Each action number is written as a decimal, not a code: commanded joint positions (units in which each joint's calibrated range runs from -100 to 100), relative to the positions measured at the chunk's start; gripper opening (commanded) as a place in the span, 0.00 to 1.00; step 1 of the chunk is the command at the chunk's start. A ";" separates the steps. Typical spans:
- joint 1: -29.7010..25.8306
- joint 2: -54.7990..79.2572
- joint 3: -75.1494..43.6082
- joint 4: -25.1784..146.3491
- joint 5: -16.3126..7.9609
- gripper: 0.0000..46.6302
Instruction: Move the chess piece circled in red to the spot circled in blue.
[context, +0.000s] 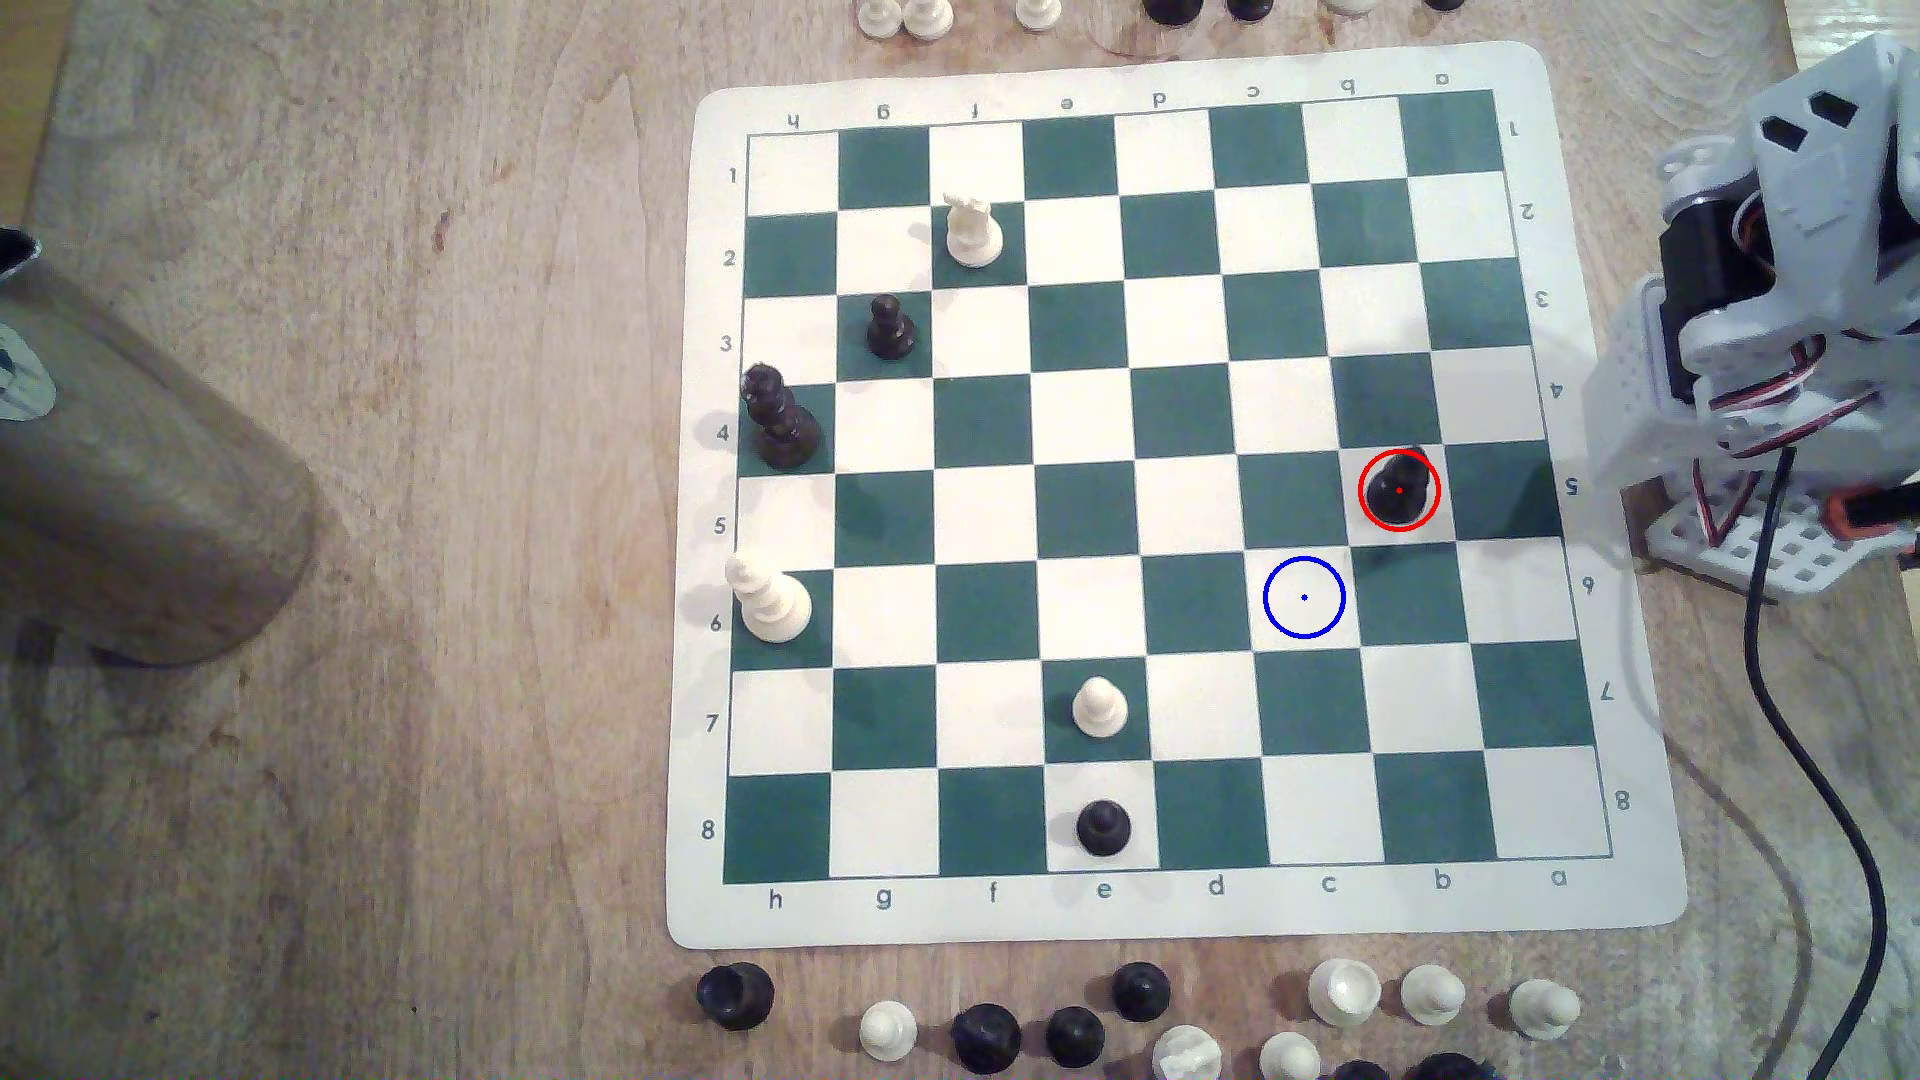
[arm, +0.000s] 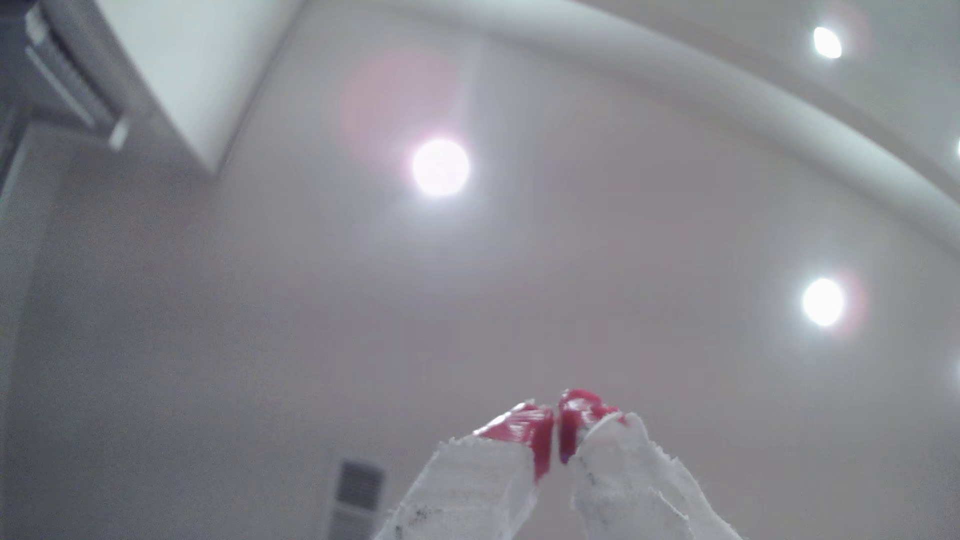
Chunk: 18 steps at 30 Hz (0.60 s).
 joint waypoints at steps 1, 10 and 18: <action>1.67 -0.20 1.17 2.09 0.10 0.00; 2.29 -0.20 -14.60 51.96 -0.29 0.00; 8.08 0.06 -37.54 106.34 -2.39 0.00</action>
